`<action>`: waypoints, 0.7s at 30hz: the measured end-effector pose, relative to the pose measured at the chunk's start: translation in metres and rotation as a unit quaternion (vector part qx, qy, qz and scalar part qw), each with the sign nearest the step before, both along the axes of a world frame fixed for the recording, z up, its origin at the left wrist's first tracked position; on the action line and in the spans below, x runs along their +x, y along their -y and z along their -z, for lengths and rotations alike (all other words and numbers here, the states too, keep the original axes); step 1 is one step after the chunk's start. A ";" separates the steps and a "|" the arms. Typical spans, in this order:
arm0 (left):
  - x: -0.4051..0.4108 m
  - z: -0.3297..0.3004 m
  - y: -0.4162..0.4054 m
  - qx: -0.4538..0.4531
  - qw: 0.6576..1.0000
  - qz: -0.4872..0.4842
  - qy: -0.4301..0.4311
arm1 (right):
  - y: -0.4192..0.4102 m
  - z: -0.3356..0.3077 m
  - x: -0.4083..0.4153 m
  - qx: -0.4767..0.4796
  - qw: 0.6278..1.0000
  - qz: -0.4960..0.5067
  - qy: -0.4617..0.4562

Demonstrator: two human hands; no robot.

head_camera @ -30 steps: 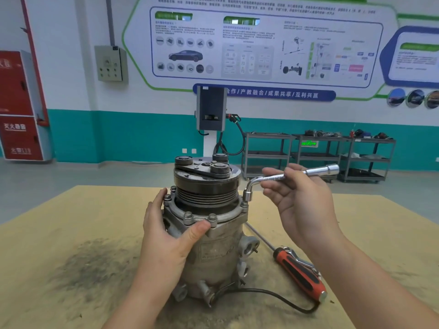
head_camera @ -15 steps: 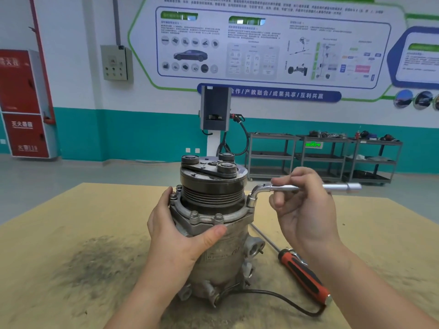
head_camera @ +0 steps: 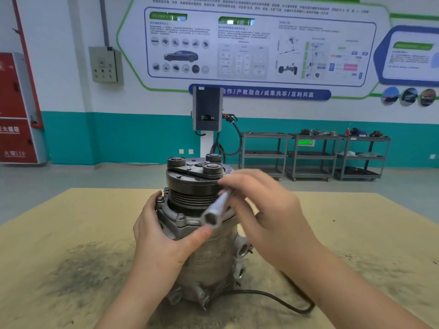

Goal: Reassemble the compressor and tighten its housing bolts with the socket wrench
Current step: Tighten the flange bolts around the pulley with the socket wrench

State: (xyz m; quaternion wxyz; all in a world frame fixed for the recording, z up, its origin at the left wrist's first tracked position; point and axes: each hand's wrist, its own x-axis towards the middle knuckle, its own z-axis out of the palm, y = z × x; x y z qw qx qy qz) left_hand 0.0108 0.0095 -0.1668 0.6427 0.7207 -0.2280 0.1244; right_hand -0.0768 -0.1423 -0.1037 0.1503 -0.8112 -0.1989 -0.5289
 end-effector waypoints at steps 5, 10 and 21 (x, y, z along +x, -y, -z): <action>-0.001 0.000 -0.001 0.023 1.000 -0.001 -0.001 | 0.010 -0.012 -0.001 0.346 0.924 -0.159 -0.036; -0.001 0.000 -0.001 0.028 1.000 -0.007 0.004 | 0.020 -0.016 0.006 0.608 0.742 -0.262 -0.102; 0.001 0.002 -0.002 0.032 0.999 0.000 0.007 | 0.025 -0.012 0.008 0.622 0.710 -0.310 -0.110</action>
